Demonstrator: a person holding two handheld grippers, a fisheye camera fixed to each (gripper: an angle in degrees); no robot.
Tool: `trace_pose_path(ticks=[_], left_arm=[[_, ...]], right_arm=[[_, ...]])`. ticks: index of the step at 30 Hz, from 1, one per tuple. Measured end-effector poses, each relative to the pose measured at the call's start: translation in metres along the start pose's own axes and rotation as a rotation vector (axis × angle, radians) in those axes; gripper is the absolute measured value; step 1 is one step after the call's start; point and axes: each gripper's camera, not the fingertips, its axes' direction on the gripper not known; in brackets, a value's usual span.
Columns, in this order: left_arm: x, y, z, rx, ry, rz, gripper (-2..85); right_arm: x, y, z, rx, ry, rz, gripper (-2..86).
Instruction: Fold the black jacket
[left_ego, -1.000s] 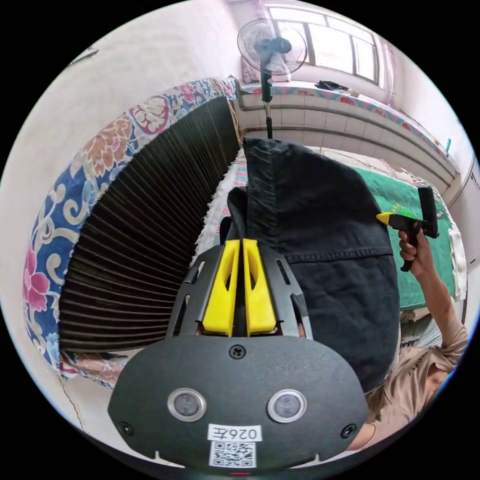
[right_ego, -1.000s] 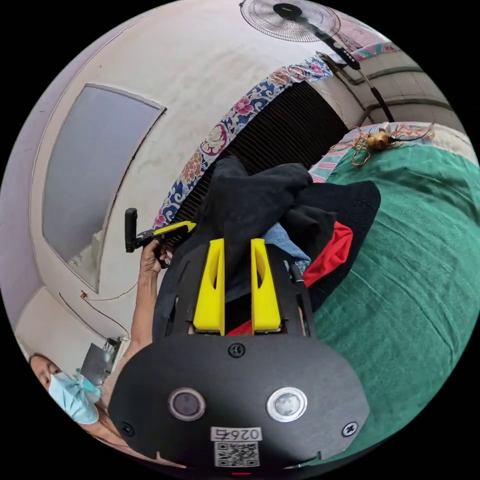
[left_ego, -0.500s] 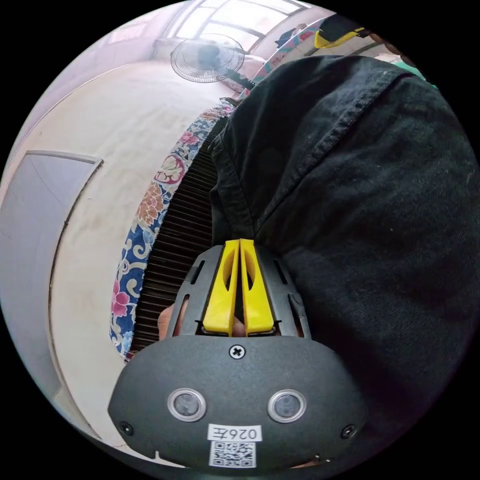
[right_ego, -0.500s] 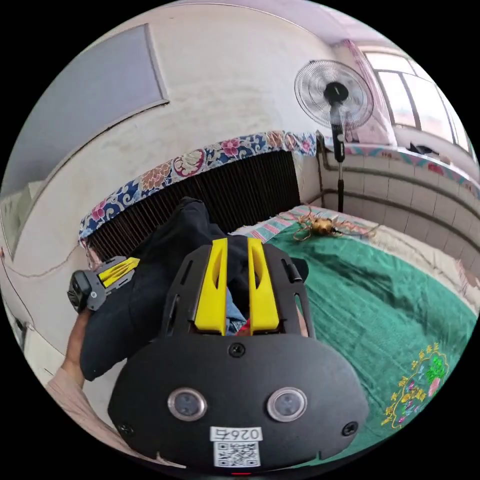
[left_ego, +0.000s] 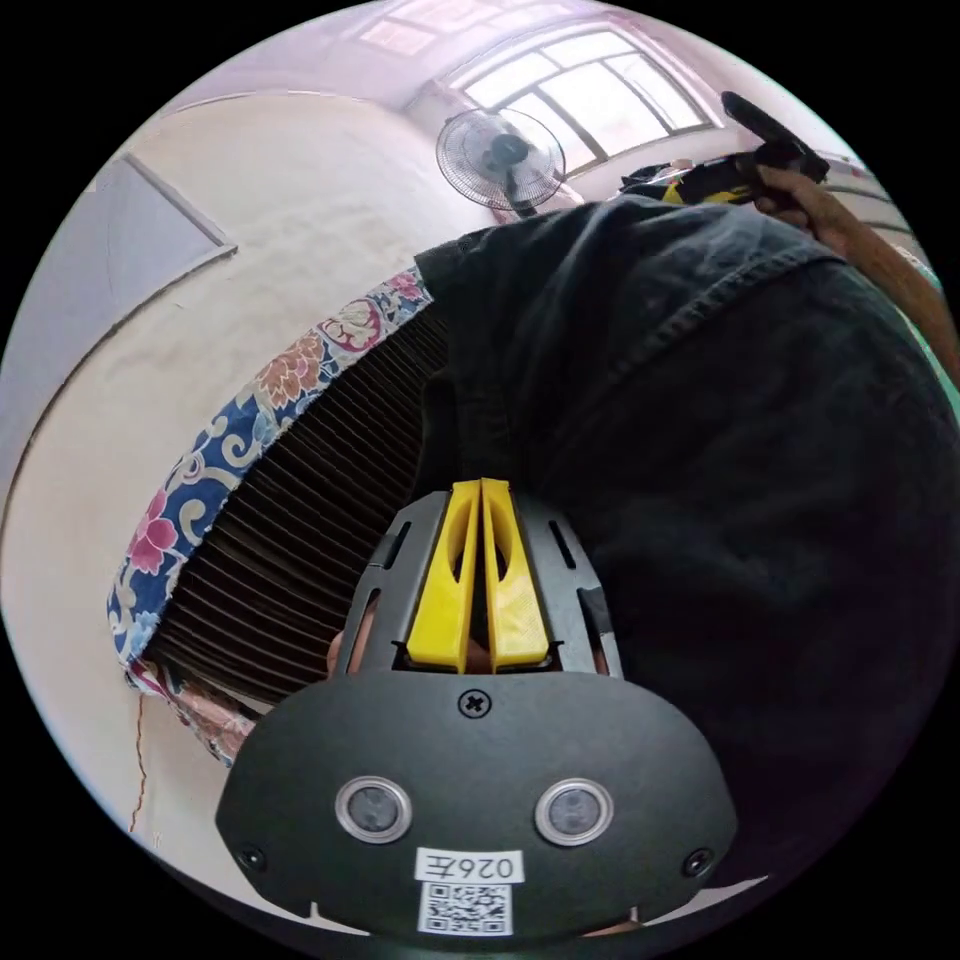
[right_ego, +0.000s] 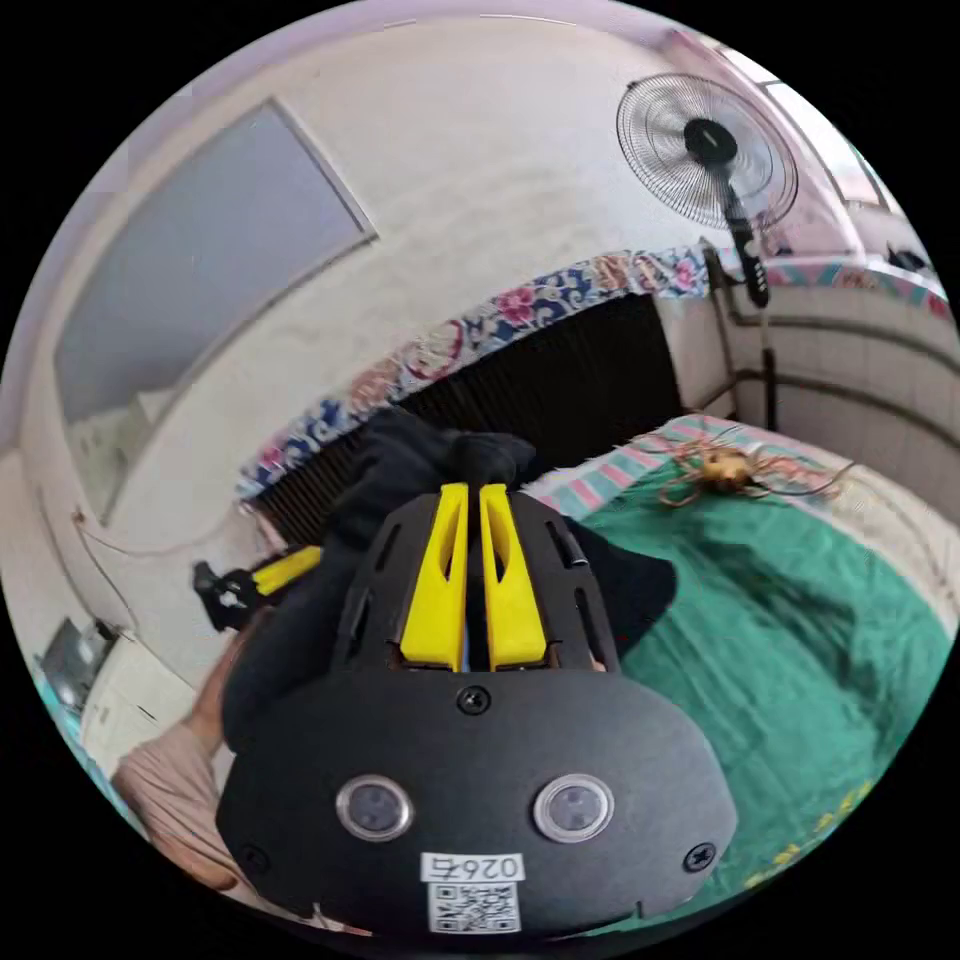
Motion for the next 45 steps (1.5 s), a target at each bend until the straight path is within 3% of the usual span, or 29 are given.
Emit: trace_pose_path(ticks=[2, 3, 7, 10, 13, 15, 17, 19, 21, 26, 28, 31, 34, 38, 45], left_arm=[[-0.013, -0.006, 0.005, -0.052, 0.095, -0.009, -0.9], [-0.018, -0.008, 0.003, -0.063, 0.120, -0.018, -0.9], [-0.038, -0.024, -0.037, 0.026, 0.209, -0.108, -1.0], [-0.015, -0.036, -0.050, 0.080, 0.194, -0.048, -1.0], [0.018, -0.043, 0.007, -0.160, 0.192, 0.059, -1.0], [0.020, -0.041, 0.015, -0.166, 0.174, 0.071, -1.0], [0.006, -0.043, 0.012, -0.173, 0.242, 0.005, -1.0], [-0.001, -0.042, 0.004, -0.175, 0.299, -0.049, -1.0], [-0.005, -0.037, -0.020, -0.083, 0.287, -0.116, -1.0], [0.035, -0.014, -0.145, 0.421, 0.224, -0.193, -1.0], [0.068, -0.010, -0.181, 0.594, 0.256, -0.141, -1.0], [0.129, -0.019, -0.221, 0.793, 0.409, -0.079, -1.0], [0.204, -0.052, -0.233, 0.854, 0.669, 0.043, -0.9], [0.344, -0.128, -0.221, 0.723, 0.981, 0.253, -0.8], [0.589, -0.230, -0.208, 0.474, 1.507, 0.386, -0.7]], right_arm=[[0.026, 0.010, 0.031, -0.207, -0.011, 0.115, -0.8], [0.029, 0.016, 0.031, -0.201, -0.019, 0.135, -0.7], [0.011, 0.038, -0.006, -0.039, 0.031, 0.164, 1.0], [-0.026, 0.043, -0.041, 0.094, 0.118, 0.087, 1.4], [-0.069, 0.056, -0.050, 0.190, 0.011, -0.047, -0.4], [-0.087, 0.059, -0.013, -0.005, 0.086, -0.168, -0.8], [-0.068, 0.072, 0.040, -0.362, 0.305, -0.086, -0.9], [-0.055, 0.085, 0.018, -0.321, 0.320, 0.040, -0.9], [-0.059, 0.100, -0.027, -0.237, 0.335, 0.049, -0.9], [-0.130, 0.199, -0.215, 0.046, 0.537, -0.222, -0.8], [-0.154, 0.249, -0.286, 0.172, 0.509, -0.243, -0.6], [-0.179, 0.325, -0.381, 0.265, 0.377, -0.239, 1.0], [-0.194, 0.381, -0.449, 0.163, 0.465, -0.175, -0.2], [-0.216, 0.453, -0.538, -0.009, 0.830, -0.096, -1.0], [-0.225, 0.575, -0.699, 0.184, 1.232, 0.230, -1.2]])
